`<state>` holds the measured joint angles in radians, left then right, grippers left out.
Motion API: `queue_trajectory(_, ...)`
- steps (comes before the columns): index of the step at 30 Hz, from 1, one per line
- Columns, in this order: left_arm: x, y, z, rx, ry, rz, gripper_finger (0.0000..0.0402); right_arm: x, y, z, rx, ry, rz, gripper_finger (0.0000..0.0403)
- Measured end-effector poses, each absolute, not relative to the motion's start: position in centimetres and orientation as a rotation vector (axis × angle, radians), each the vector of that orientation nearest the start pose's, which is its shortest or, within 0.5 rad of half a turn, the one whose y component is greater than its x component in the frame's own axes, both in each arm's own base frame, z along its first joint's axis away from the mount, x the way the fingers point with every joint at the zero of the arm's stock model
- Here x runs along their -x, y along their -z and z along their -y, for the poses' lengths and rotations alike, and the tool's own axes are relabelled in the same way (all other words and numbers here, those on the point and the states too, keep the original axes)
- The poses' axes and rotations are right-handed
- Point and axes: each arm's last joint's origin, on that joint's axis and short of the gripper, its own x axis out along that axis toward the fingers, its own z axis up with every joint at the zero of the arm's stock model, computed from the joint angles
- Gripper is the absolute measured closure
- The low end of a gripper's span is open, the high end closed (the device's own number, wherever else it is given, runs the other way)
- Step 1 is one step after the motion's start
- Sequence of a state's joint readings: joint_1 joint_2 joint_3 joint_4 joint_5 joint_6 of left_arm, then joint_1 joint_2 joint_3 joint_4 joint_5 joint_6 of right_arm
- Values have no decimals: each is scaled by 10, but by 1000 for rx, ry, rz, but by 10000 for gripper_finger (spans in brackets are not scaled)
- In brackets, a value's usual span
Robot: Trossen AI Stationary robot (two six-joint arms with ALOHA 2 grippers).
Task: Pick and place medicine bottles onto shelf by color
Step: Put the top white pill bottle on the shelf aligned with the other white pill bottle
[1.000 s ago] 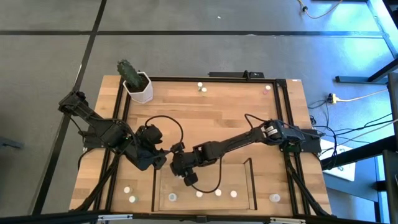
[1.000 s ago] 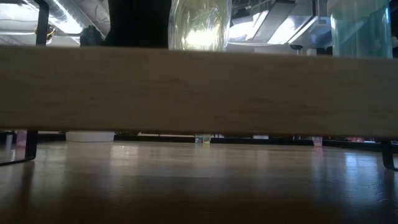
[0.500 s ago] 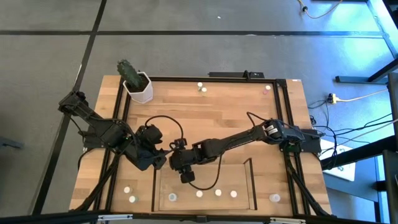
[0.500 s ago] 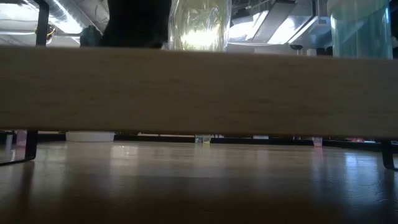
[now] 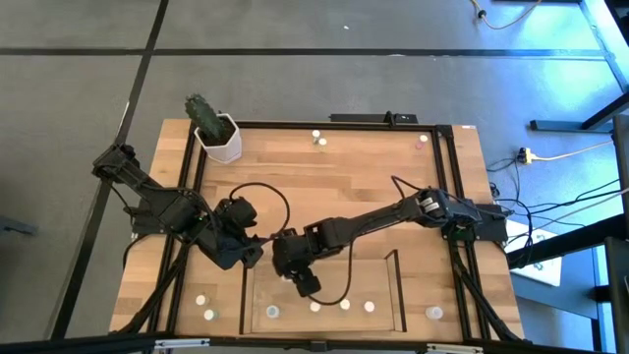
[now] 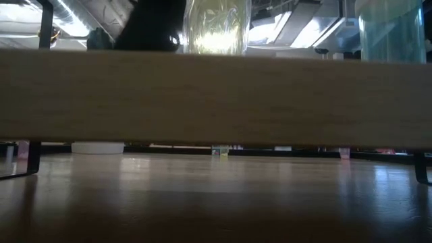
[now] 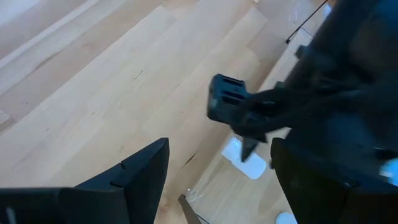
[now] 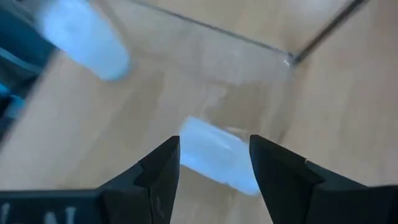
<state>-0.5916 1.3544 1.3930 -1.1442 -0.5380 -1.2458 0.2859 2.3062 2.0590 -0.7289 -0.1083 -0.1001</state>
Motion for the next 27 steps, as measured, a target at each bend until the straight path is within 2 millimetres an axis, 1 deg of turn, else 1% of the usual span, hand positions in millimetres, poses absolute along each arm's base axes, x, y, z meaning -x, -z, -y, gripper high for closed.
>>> queue_trajectory(3, -214, -348, 126, 563, -505, -785, 127, -480, -207, -142, 220, -350, -990, 207)
queue_trajectory(6, -214, -348, 126, 564, -505, -786, 127, -479, -201, -140, 243, -311, -1006, 207)
queue_trajectory(13, -214, -348, 126, 564, -505, -786, 127, -481, -201, -134, 235, -291, -1009, 207)
queue_trajectory(18, -214, -348, 126, 564, -505, -785, 127, -484, -201, -121, 186, -139, -1014, 207)
queue_trajectory(21, -214, -348, 126, 565, -506, -785, 127, -486, -201, -113, 160, -101, -1015, 207)
queue_trajectory(25, -214, -348, 126, 565, -506, -785, 127, -487, -201, -107, 127, -76, -1022, 207)
queue_trajectory(27, -214, -348, 126, 565, -506, -785, 127, -487, -202, -108, 102, -118, -1026, 207)
